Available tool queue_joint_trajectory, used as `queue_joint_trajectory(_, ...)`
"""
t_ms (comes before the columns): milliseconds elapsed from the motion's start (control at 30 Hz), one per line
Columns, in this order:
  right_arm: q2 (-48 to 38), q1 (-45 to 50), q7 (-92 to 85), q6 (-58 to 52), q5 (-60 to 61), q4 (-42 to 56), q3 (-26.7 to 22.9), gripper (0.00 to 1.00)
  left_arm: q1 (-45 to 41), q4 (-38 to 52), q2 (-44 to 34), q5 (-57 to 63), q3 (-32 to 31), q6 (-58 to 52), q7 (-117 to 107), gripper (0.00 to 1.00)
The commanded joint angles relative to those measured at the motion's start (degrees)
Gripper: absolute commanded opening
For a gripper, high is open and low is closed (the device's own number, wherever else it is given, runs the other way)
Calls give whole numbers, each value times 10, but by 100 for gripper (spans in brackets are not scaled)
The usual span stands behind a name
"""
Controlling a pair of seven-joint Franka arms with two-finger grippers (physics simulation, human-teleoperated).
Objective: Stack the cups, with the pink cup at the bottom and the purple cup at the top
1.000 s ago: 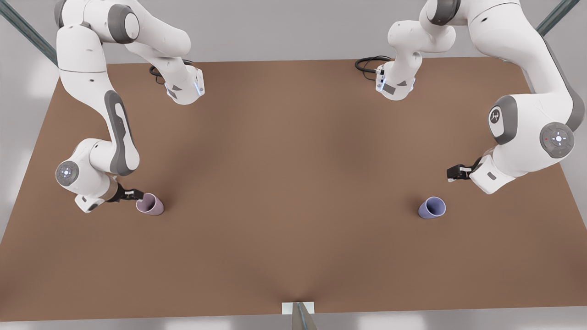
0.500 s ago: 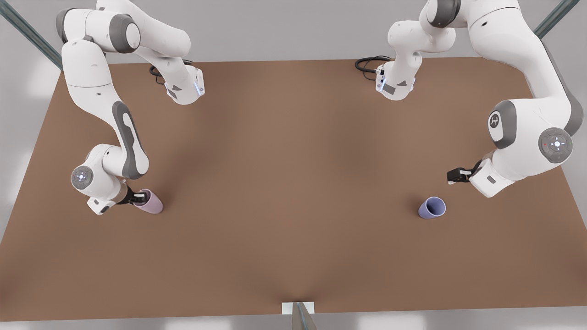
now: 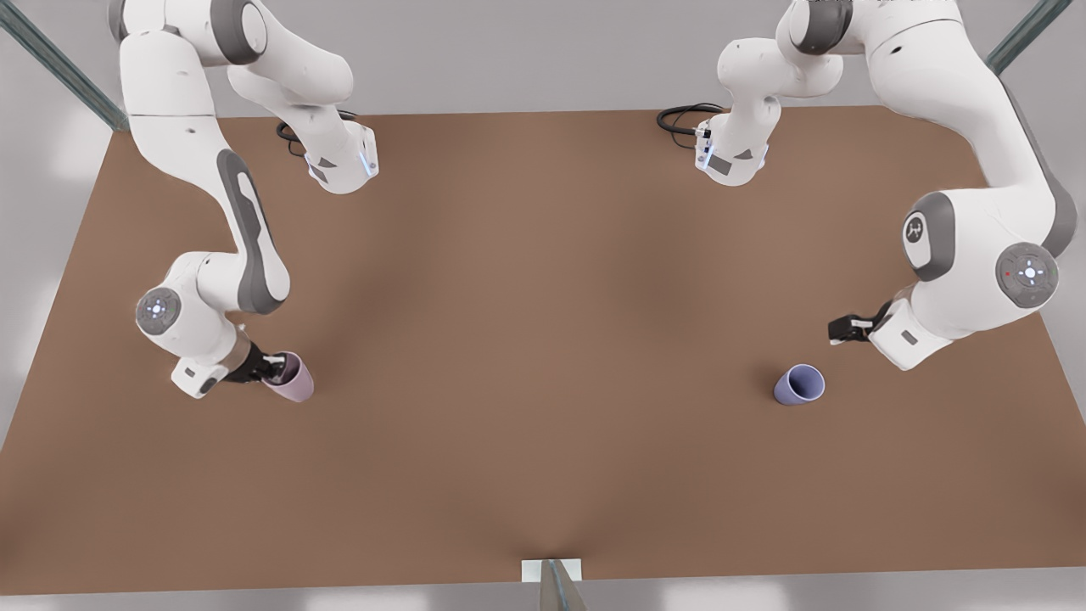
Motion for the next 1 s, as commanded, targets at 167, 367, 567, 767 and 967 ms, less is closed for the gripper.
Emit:
queue_joint_trajectory(167, 82, 132, 354, -170, -10, 198, 79, 21, 4, -1, 54, -7, 0, 73, 5, 100)
queue_joint_trajectory(367, 343, 373, 618, -284, -38, 585, 2, 21, 44, -16, 123, -47, 0, 156, 63, 100)
queue_joint_trajectory(567, 433, 423, 666, -278, -37, 657, -4, 21, 60, -69, 150, -75, 0, 235, 128, 100)
queue_joint_trajectory(767, 433, 450, 716, -245, -30, 644, 5, 21, 67, -70, 190, -75, 1, 238, 159, 100)
queue_joint_trajectory(967, 449, 453, 748, -202, -29, 642, 7, 58, 67, -86, 199, -74, 1, 224, 161, 100)
